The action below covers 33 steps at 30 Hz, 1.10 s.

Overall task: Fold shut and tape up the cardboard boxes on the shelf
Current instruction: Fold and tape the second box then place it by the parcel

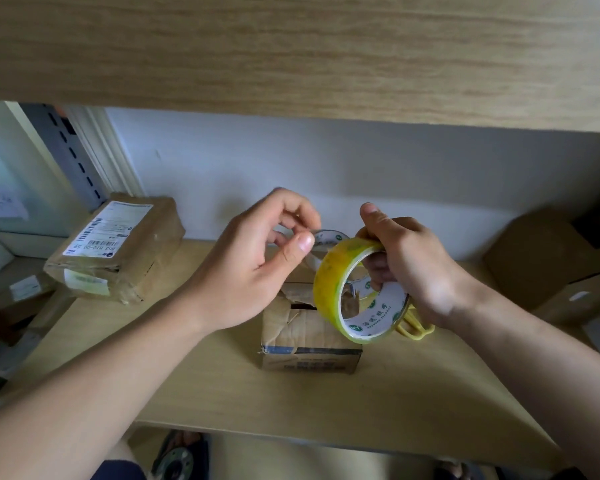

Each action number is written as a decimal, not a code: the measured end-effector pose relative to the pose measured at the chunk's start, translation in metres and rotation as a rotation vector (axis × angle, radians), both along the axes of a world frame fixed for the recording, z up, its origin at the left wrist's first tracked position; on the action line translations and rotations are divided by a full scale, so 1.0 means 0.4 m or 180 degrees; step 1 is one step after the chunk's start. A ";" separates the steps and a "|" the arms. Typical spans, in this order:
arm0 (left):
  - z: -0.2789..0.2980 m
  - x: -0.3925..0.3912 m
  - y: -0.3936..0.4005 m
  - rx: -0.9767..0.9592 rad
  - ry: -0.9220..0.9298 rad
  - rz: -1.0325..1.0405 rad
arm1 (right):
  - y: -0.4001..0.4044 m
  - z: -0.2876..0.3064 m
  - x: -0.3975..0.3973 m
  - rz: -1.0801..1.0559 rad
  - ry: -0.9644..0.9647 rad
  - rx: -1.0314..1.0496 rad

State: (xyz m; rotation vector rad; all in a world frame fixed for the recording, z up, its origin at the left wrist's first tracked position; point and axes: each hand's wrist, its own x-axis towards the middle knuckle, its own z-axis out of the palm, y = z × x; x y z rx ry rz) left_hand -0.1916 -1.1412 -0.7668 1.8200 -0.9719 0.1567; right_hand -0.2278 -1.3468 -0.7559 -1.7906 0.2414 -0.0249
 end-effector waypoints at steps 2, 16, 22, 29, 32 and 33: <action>-0.003 0.007 0.008 -0.0060 0.0046 0.0025 | -0.006 0.001 0.000 -0.0015 0.0037 -0.0014; 0.009 0.008 -0.007 0.0413 -0.0437 0.0041 | 0.004 -0.004 -0.001 0.0143 -0.0041 -0.0339; 0.016 -0.016 -0.017 0.0969 -0.0995 -0.0012 | 0.007 -0.004 0.000 0.0134 0.0001 -0.0388; 0.012 -0.020 -0.019 0.0537 -0.0561 -0.0183 | 0.012 0.018 0.003 0.0007 0.0234 -0.0061; 0.003 -0.018 -0.021 0.0291 -0.0371 -0.0190 | 0.012 0.022 -0.002 0.0020 0.0402 0.0158; -0.001 -0.017 -0.020 0.0213 -0.0305 -0.0170 | 0.012 0.022 -0.004 0.0028 0.0434 0.0200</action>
